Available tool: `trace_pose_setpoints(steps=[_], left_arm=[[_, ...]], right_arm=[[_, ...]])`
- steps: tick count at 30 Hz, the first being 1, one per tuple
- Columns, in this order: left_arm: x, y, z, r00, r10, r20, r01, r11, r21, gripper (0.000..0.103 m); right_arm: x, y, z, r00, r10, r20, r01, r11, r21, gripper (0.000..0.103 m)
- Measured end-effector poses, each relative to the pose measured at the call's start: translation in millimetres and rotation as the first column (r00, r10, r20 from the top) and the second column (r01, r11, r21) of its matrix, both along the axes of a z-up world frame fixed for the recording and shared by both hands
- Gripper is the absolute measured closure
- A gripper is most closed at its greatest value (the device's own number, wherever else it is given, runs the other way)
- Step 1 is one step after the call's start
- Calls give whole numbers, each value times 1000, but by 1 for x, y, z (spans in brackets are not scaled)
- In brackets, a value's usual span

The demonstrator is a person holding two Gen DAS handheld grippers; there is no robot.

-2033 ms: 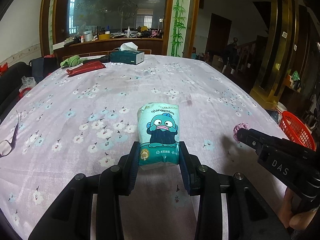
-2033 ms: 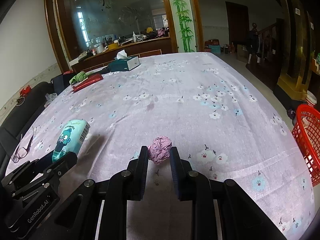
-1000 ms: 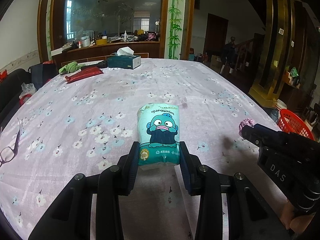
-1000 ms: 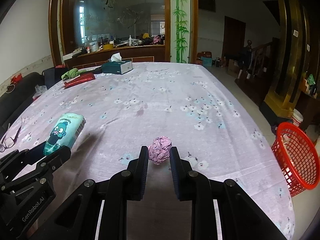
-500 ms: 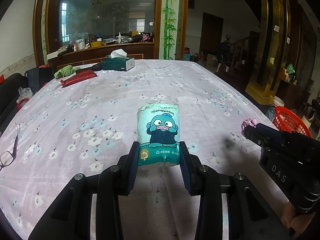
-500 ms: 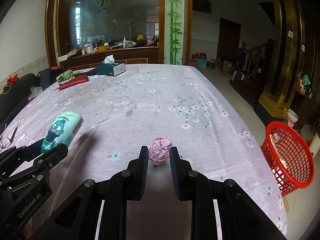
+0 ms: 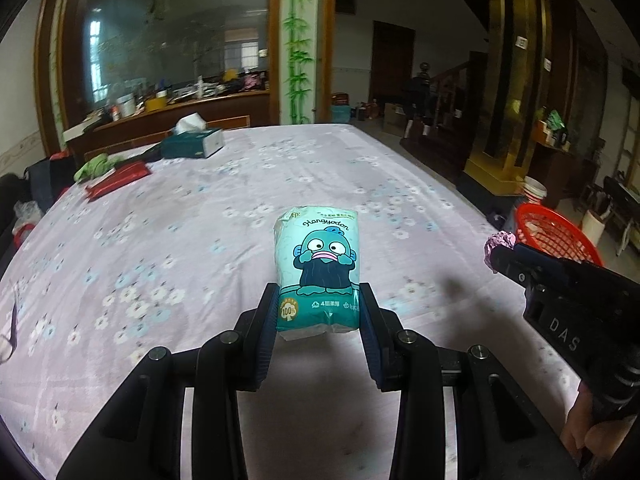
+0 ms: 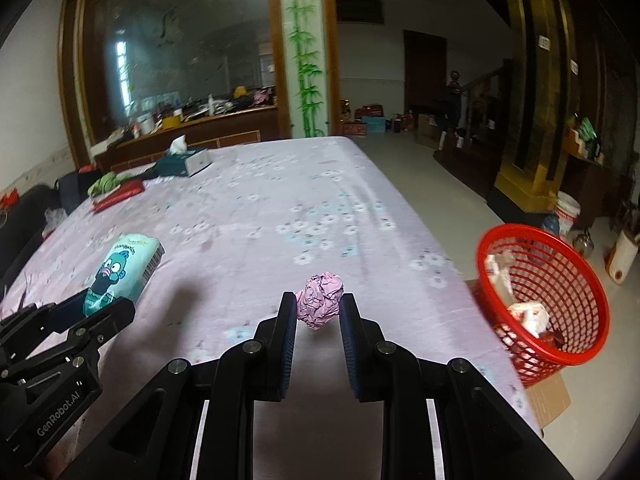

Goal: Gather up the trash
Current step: 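Lift the tissue packet in the left gripper and pink paper in the right, then carry the packet in the left gripper and paper in the right over the wastebasket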

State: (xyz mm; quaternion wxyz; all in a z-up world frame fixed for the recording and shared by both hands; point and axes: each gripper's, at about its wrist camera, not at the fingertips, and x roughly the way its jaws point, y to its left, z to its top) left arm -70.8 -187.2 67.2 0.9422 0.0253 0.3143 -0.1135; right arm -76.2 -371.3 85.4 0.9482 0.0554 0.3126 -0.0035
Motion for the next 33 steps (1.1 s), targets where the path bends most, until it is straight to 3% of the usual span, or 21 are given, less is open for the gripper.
trace_pose_setpoints(steps=[10,14,20,33], left_arm=[[-2,-80,35,978,-204,30,204,979,2,66],[1,-120,45,955,-295,29,295,956,6,66],[20,-182,48,900,-431,-62,427,902,-71,66],[48,-267,31,853,-508,-121,497,861,-112,66]], right_arm=[[-29,-118,26,976,-213,45,207,972,110,80],[-37,-156,31,966,-255,40,248,959,134,80],[-46,-202,33,960,-279,24,269,941,207,79],[-32,-259,28,949,-315,-7,304,911,277,79]])
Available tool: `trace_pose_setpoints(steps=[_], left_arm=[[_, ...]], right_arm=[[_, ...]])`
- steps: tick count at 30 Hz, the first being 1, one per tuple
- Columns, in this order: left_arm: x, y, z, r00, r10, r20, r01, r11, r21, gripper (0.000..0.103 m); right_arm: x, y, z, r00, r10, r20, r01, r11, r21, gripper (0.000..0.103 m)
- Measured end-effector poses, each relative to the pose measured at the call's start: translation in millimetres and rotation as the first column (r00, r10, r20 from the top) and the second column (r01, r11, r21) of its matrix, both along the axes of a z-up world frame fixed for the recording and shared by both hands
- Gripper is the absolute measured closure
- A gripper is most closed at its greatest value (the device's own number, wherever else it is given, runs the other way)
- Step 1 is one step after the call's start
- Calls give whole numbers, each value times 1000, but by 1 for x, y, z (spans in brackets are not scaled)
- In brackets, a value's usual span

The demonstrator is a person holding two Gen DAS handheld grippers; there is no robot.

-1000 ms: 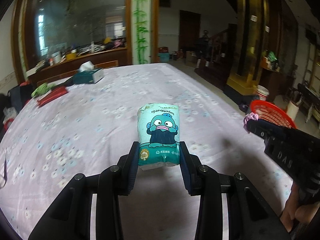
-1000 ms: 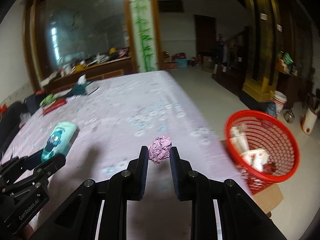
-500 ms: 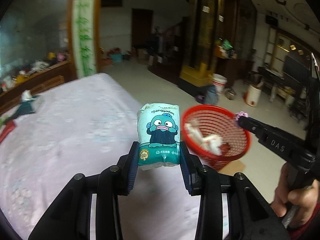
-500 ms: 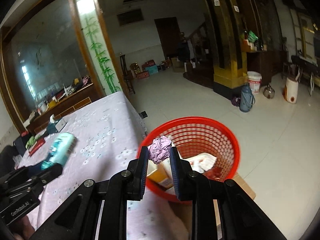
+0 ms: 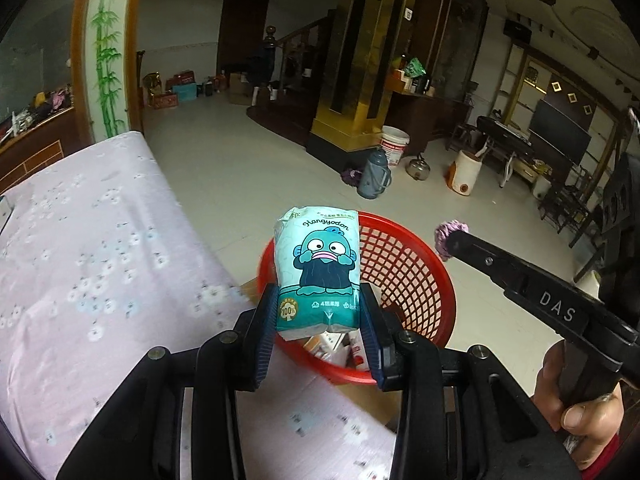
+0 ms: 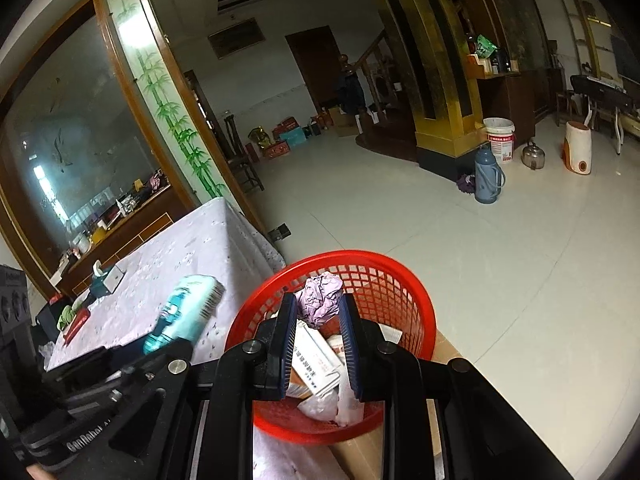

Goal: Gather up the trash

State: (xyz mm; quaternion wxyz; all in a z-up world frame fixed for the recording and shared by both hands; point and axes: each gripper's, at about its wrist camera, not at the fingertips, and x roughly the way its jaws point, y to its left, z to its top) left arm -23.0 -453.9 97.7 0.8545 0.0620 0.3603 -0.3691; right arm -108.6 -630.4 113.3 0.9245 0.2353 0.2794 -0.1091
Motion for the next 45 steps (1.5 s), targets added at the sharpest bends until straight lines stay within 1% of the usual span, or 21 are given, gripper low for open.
trace_pose_setpoints(steps=[5,6,7,8,9,10,15,16,19,20,22,23,25,26,28,32,36,39,41,43,45], left_arm=[[2,-21,-8,1000,-17,-2,17,1000,-3,65],[2,-21,-9,1000,-20,-1,20,1000,-5,62],[4,-23,-11,1000,-18,3,18,1000,-1,55],[6,-26,-14,1000,-16,-1,16,1000,4,50],[7,-27,-14,1000,-15,-4,15,1000,3,40],[9,-27,-16,1000,-10,-4,10,1000,-3,34],[0,-13,-10,999,8,35,-9,1000,20,33],[-3,-8,-8,999,17,47,-18,1000,22,30],[-16,11,1,995,33,97,-35,999,16,22],[-22,19,5,991,38,126,-41,999,19,21],[-35,33,9,983,49,179,-55,998,30,17],[-40,40,11,978,53,204,-61,997,36,16],[-57,59,13,966,59,253,-74,996,49,9],[-61,66,13,962,63,264,-80,995,52,7],[-74,84,11,956,74,282,-95,994,60,6],[-91,117,0,941,135,311,-171,981,91,5],[-98,146,-13,922,206,327,-256,959,118,4],[-104,165,-20,915,250,318,-301,946,121,4],[-107,177,-22,904,283,320,-335,934,121,4],[-111,185,-23,899,301,319,-350,930,109,4],[-118,195,-22,901,306,308,-347,934,86,4]], right_arm=[[8,-5,-1,1000,-9,-4,9,1000,-10,78],[10,-7,-1,1000,-11,-9,10,1000,-14,78],[14,-5,-3,1000,-14,-22,14,1000,-24,78],[18,-7,-5,999,-18,-44,17,999,-38,73],[22,-7,-8,998,-18,-60,15,999,-51,69],[22,-9,-10,997,-31,-65,27,998,-61,63],[8,-11,-7,996,-64,-57,61,996,-59,61],[5,-10,-5,996,-69,-55,66,996,-61,58],[-9,2,0,993,-103,-56,97,990,-100,39],[-13,9,1,992,-113,-61,106,987,-119,34],[-21,27,1,988,-129,-82,113,978,-173,29],[-24,34,1,986,-141,-91,121,973,-196,23],[-35,54,0,978,-185,-94,156,954,-256,14],[-39,62,0,976,-196,-91,163,945,-282,11],[-51,85,-1,971,-225,-83,184,919,-349,9],[-71,117,1,967,-247,-54,207,896,-394,2],[-85,136,-1,972,-234,-39,203,907,-370,2],[-85,148,-5,975,-215,-62,177,909,-378,2],[-85,153,-6,976,-204,-72,163,912,-377,1],[-88,158,-6,977,-201,-73,158,909,-385,2],[-90,164,-7,978,-196,-72,153,908,-390,1]])
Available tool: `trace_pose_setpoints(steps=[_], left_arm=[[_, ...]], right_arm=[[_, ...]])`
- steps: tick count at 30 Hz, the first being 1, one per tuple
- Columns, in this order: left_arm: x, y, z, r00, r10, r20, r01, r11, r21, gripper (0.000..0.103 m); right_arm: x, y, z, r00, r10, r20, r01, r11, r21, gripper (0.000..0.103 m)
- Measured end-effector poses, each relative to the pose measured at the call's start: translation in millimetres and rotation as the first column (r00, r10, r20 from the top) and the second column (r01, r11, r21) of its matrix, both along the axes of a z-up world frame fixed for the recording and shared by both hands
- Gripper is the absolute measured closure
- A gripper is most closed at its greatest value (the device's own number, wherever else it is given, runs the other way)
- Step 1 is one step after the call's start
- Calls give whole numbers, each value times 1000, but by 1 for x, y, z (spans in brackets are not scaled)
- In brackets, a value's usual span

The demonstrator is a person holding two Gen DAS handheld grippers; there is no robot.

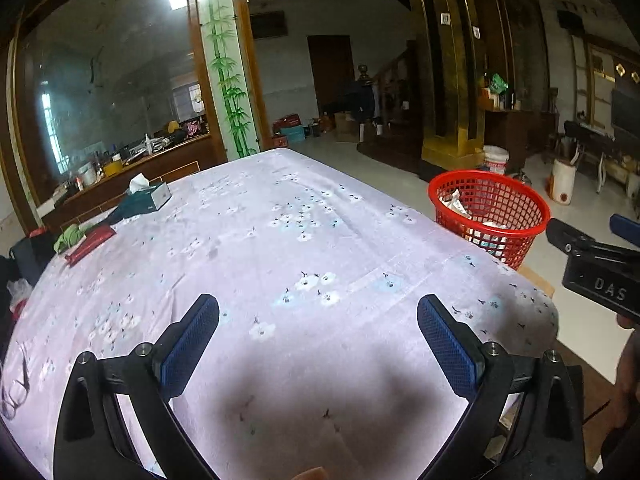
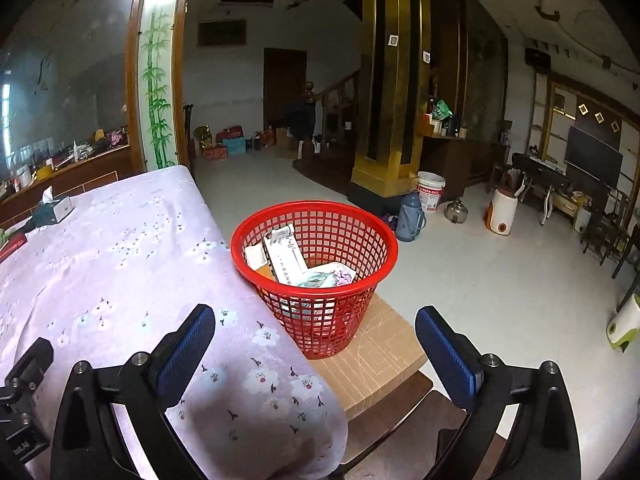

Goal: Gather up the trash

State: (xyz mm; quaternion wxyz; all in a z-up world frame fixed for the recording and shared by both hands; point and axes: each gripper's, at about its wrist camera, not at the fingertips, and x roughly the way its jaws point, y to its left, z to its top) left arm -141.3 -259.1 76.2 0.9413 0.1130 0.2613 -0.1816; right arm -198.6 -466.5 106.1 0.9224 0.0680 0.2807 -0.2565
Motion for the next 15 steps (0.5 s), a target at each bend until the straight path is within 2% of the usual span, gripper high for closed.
trace_pose_setpoints(steps=[4,15], left_arm=[[-8,16,3,1000,4,8,-4,998,-57,4],[-15,21,2,998,32,54,-31,999,-19,4]], right_arm=[[1,7,-2,1000,15,-13,-15,1000,-12,2],[11,23,-3,999,42,-29,-43,998,-36,2]])
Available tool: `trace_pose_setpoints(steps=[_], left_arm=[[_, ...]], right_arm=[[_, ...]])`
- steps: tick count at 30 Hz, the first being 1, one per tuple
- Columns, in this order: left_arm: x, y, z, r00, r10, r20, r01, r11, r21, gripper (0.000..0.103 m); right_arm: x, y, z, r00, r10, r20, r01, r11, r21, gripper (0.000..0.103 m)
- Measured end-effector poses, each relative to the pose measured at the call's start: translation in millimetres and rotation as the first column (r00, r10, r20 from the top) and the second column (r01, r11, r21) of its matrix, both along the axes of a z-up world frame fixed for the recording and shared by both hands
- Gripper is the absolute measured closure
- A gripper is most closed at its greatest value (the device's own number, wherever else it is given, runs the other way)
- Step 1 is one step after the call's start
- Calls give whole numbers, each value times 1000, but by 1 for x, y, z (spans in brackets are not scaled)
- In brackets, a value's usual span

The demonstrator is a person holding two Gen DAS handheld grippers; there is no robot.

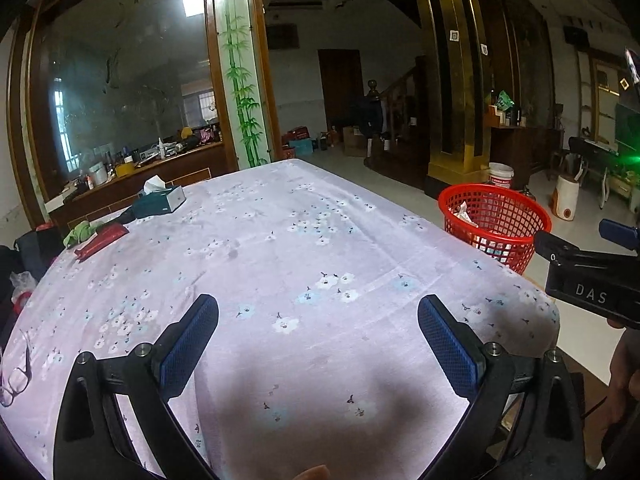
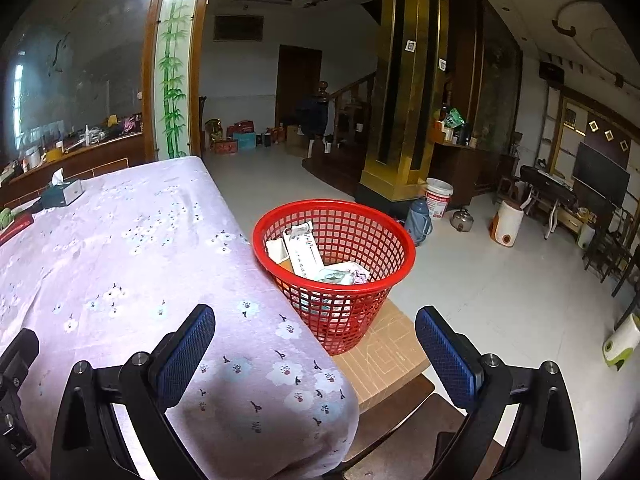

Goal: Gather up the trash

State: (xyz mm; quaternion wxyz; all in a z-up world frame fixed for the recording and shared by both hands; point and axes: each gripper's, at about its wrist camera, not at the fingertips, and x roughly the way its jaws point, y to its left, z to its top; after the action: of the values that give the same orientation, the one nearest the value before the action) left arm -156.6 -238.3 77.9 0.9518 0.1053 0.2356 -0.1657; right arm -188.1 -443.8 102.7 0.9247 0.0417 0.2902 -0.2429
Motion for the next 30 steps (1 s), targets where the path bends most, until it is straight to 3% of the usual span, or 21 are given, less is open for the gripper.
trace_pose_setpoints(steps=[30], left_arm=[[-2,3,-5,999,38,18,-38,999,18,4]], right_arm=[[5,7,-5,1000,26,-15,-26,1000,-8,1]])
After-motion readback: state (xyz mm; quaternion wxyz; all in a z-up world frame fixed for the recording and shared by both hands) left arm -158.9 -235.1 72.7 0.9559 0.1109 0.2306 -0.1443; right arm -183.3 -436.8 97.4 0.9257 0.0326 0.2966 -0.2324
